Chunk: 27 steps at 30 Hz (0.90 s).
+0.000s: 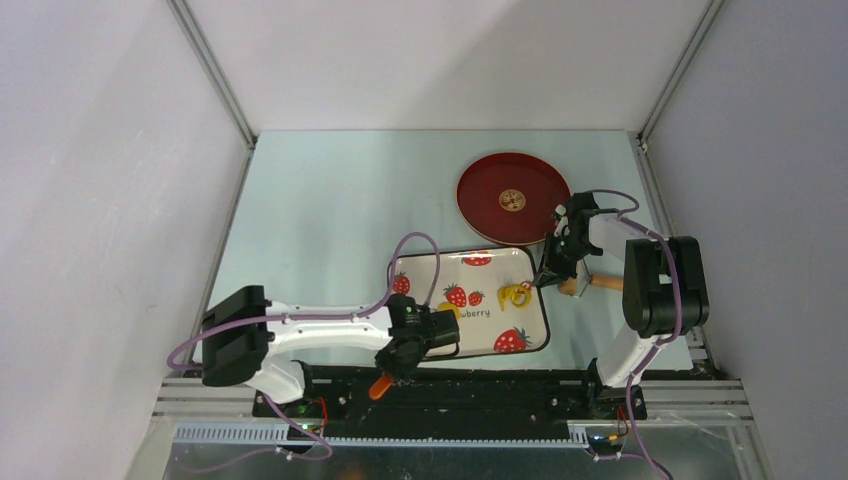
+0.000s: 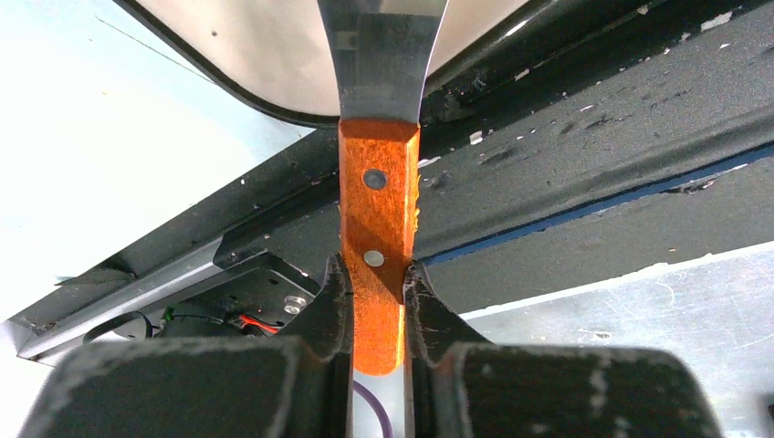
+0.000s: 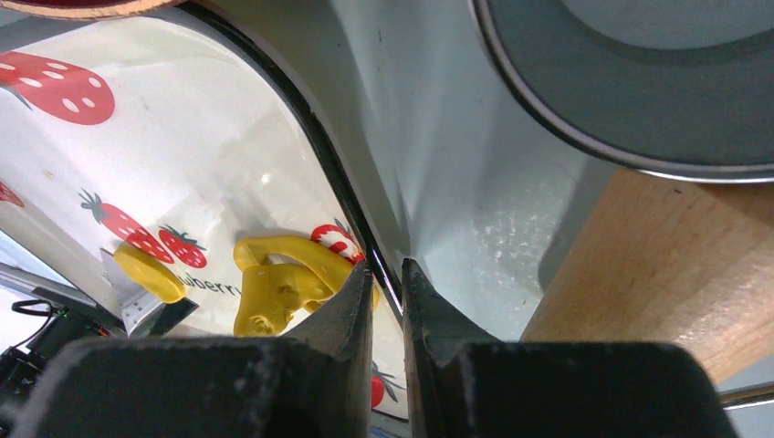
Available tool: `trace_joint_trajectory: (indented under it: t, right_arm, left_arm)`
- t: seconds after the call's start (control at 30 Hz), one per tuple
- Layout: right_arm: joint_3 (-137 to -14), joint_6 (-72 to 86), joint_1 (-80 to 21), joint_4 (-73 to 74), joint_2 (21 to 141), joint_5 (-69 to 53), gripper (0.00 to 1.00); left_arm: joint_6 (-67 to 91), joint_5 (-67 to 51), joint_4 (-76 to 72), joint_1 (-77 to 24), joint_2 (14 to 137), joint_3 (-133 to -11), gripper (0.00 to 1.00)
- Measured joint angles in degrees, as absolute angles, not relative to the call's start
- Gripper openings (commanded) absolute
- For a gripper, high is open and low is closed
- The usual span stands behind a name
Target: Roll out the dumpling wrappers from the dough
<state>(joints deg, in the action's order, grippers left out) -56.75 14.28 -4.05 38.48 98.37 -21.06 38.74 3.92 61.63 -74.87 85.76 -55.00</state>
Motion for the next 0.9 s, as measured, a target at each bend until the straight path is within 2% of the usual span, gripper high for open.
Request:
trace_joint_trajectory:
  t: [0.9]
  right_arm:
    - [-56.8, 14.3, -4.1, 38.5, 98.4, -21.1, 0.00]
  left_arm:
    - [36.0, 3.9, 60.1, -71.9, 89.1, -56.1, 0.00]
